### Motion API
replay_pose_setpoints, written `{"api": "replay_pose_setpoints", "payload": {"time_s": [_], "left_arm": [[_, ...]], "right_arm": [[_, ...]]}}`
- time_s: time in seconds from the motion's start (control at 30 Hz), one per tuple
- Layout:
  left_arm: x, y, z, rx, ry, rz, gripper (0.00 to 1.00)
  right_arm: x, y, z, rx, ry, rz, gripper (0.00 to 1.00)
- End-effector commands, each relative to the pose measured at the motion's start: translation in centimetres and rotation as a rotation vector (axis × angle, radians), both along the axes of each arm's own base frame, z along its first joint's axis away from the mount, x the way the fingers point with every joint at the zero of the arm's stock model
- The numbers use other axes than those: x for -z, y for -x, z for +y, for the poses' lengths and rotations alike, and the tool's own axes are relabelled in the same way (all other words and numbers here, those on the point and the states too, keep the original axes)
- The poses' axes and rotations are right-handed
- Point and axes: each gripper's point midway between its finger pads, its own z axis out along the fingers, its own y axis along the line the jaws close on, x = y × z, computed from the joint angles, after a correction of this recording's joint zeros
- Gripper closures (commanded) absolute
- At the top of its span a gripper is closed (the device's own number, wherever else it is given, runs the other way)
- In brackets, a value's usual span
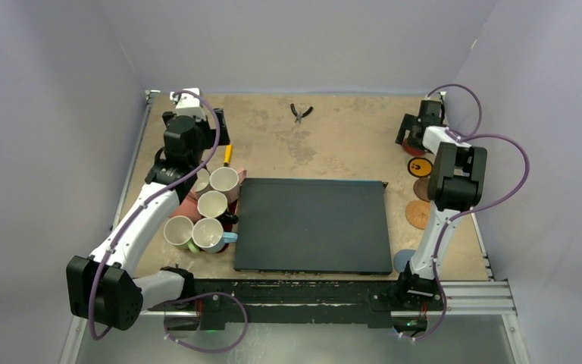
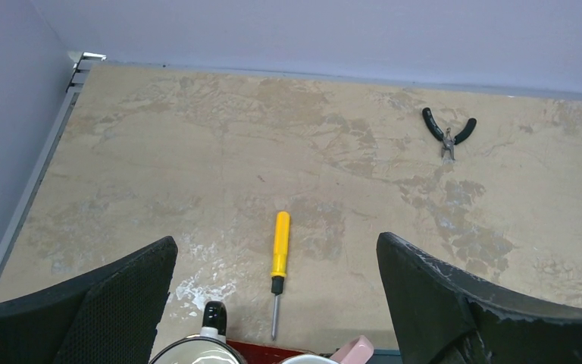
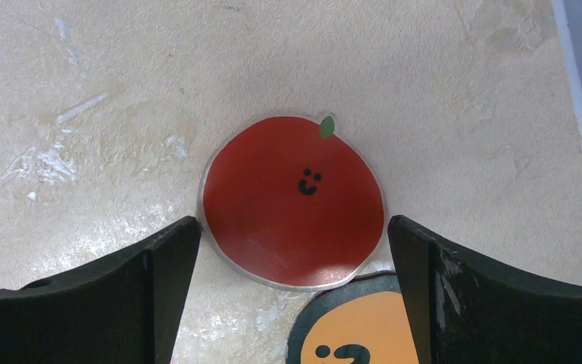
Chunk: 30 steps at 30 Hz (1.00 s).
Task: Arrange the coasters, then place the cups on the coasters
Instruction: Move the coaster to the center of the board.
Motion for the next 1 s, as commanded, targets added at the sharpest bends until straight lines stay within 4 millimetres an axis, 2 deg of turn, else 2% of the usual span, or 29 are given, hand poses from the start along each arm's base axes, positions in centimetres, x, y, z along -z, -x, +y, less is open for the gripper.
{"api": "replay_pose_setpoints", "payload": {"time_s": [0.0, 0.07, 0.1, 0.33, 0.5, 0.67, 0.8, 0.97], "left_arm": [[-2.2, -0.8, -0.4, 0.01, 0.035, -0.052, 0.01], [-2.1, -0.8, -0.4, 0.011, 0.036, -0.049, 0.01], [-1.4, -0.6, -0.3, 0.01, 0.029, -0.021, 0.01], [-1.1, -0.7, -0.4, 0.012, 0.028, -0.012, 0.01], [-0.9, -0.8, -0.7, 0.023, 0.033, -0.005, 0.01], [-0.7, -0.8, -0.8, 0.029, 0.035, -0.001, 0.01], [-0.5, -0.9, -1.0, 0.035, 0.037, 0.006, 0.01], [-0.2, -1.0, -1.2, 0.044, 0.043, 0.016, 0.01]], "right_arm": [[1.8, 0.7, 0.6, -0.048, -0.029, 0.071, 0.02], [2.2, 0.9, 0.7, -0.043, -0.039, 0.086, 0.02], [2.3, 1.0, 0.8, -0.04, -0.043, 0.092, 0.02], [3.2, 1.8, 1.2, -0.023, -0.1, 0.116, 0.02], [2.7, 2.7, -0.6, 0.06, -0.047, 0.135, 0.02], [2.9, 3.5, -2.3, 0.112, -0.073, 0.138, 0.02], [2.8, 3.6, -2.3, 0.106, -0.067, 0.137, 0.02], [3.5, 3.1, -1.3, 0.038, -0.101, 0.142, 0.02]]}}
